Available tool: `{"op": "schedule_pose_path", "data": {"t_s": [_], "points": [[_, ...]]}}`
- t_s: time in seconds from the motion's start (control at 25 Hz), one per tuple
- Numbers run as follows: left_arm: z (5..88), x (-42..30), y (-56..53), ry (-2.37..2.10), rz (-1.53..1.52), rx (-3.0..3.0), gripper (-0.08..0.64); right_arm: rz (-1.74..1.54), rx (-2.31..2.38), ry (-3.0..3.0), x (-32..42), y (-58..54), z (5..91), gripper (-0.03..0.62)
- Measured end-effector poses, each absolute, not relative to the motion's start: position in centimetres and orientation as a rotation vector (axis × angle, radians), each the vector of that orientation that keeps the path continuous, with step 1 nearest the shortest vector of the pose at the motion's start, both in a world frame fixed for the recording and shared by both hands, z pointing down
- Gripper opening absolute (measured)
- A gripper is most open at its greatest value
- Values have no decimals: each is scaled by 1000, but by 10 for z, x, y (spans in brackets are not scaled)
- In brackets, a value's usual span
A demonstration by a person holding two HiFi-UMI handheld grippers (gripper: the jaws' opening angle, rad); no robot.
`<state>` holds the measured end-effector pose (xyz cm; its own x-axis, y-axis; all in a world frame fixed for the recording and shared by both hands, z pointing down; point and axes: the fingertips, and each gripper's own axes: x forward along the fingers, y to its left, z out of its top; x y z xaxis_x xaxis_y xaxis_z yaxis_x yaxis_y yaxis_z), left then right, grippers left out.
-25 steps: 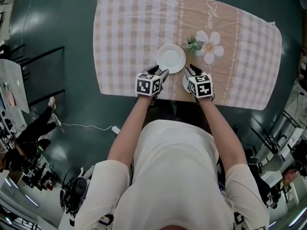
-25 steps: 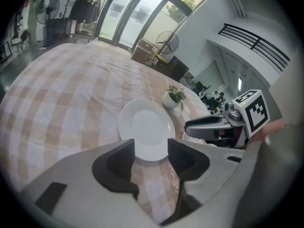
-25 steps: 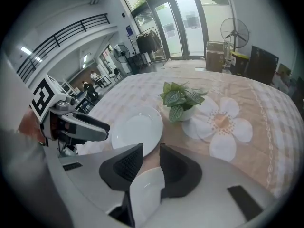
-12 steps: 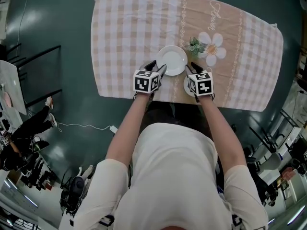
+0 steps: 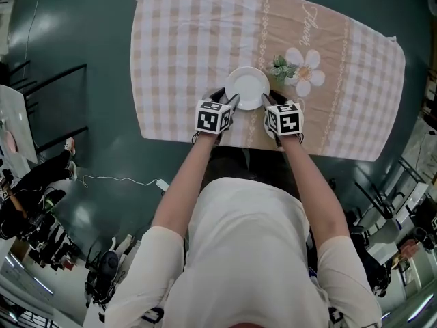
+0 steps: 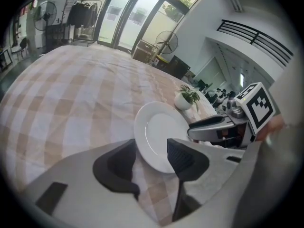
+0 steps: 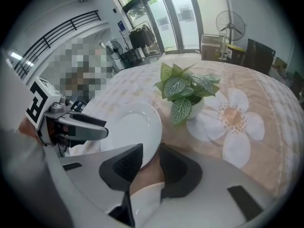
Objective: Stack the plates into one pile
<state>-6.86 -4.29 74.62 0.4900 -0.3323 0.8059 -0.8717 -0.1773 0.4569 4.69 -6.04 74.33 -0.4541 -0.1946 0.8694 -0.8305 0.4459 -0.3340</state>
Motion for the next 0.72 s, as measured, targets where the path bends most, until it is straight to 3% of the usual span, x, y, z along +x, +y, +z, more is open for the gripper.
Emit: {"op": "schedule_pose_path", "data": {"t_s": [0.28, 0.72], "points": [[747, -73, -43, -1067, 691, 1709, 167, 1071, 876, -1899, 47, -62, 742, 100], [725, -77, -27, -1091, 710, 1705, 166, 1089, 881, -1939, 44, -50, 720, 100]]}}
